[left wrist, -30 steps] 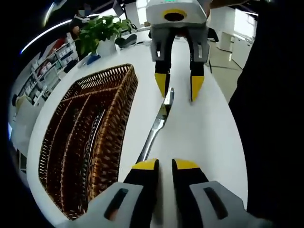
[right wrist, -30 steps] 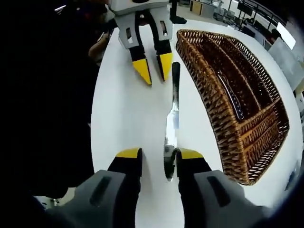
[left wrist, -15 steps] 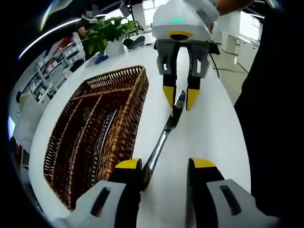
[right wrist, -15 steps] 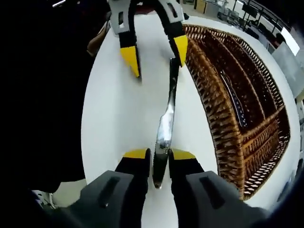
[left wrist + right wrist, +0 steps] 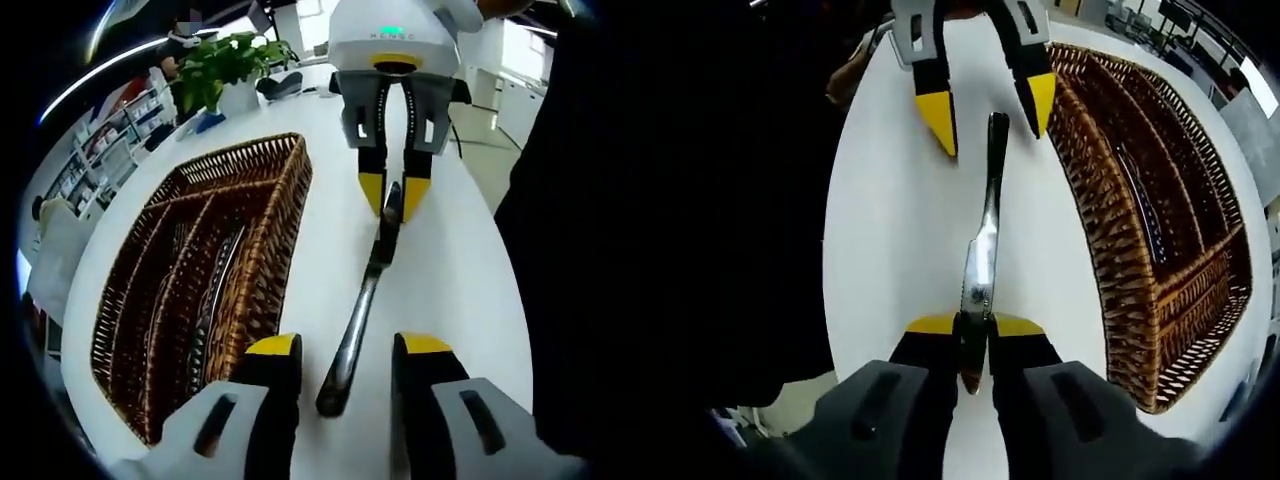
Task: Arrange the knives, forks, and spoons in their matching storage slots by inserting each utensil handle-first until every utensil is classified and aligned in the correct compartment
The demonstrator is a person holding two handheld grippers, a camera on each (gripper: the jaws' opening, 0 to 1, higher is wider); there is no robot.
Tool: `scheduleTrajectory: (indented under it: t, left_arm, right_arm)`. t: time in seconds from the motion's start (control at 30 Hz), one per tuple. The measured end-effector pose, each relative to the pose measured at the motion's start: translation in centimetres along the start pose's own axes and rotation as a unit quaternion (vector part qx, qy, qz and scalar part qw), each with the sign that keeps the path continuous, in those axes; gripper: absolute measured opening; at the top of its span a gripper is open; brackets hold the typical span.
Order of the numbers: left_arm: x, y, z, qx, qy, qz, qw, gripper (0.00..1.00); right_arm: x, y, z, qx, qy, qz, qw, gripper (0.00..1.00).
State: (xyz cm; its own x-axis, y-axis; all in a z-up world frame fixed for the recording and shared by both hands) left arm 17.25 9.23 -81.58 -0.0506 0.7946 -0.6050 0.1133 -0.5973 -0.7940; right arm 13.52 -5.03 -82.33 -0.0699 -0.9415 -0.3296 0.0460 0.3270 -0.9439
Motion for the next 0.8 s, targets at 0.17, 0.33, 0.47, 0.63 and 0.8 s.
scheduleTrajectory:
  t: [0.17, 0.33, 0.47, 0.63, 0.8]
  left_arm:
    - [-0.1, 0.6, 0.5, 0.013, 0.006, -0.004, 0.9999, 0.35]
    - [-0.3, 1.3, 0.6, 0.022, 0.017, -0.003, 0.9996, 0.31]
    - [-0.5, 1.8, 0.7, 0.028, 0.018, -0.001, 0.9994, 0.28]
    - [-0.9, 2.4, 1.0, 0.035, 0.044, -0.002, 0.9984, 0.22]
    - [-1.4, 3.0, 1.5, 0.042, 0.077, -0.006, 0.9962, 0.12]
  right_arm:
    - [-0.6, -1.0, 0.1, -0.003, 0.006, -0.009, 0.9999, 0.09]
    - [-1.1, -1.7, 0.2, -0.006, 0.005, -0.011, 0.9999, 0.09]
    - [-1.1, -2.2, 0.2, -0.009, 0.002, -0.017, 0.9998, 0.09]
    - [-0.7, -2.5, 0.2, -0.009, -0.006, -0.021, 0.9997, 0.09]
    - [-0.4, -2.6, -0.1, -0.013, -0.007, -0.028, 0.9995, 0.09]
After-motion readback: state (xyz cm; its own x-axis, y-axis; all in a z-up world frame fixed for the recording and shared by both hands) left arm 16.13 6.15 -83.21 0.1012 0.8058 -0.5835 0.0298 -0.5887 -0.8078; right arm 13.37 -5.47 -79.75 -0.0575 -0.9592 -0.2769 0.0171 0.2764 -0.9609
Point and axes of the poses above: the point that each gripper's makers call its tool centre point, and the gripper's own axes: y roughly forward along the fingers, z roughly to its right, x roughly out of its underside, the point moved 5 cm from there along -y, roughly backward along the fingers, and after that the axes turned 4 degrees about -y, right-handed, at the moved point
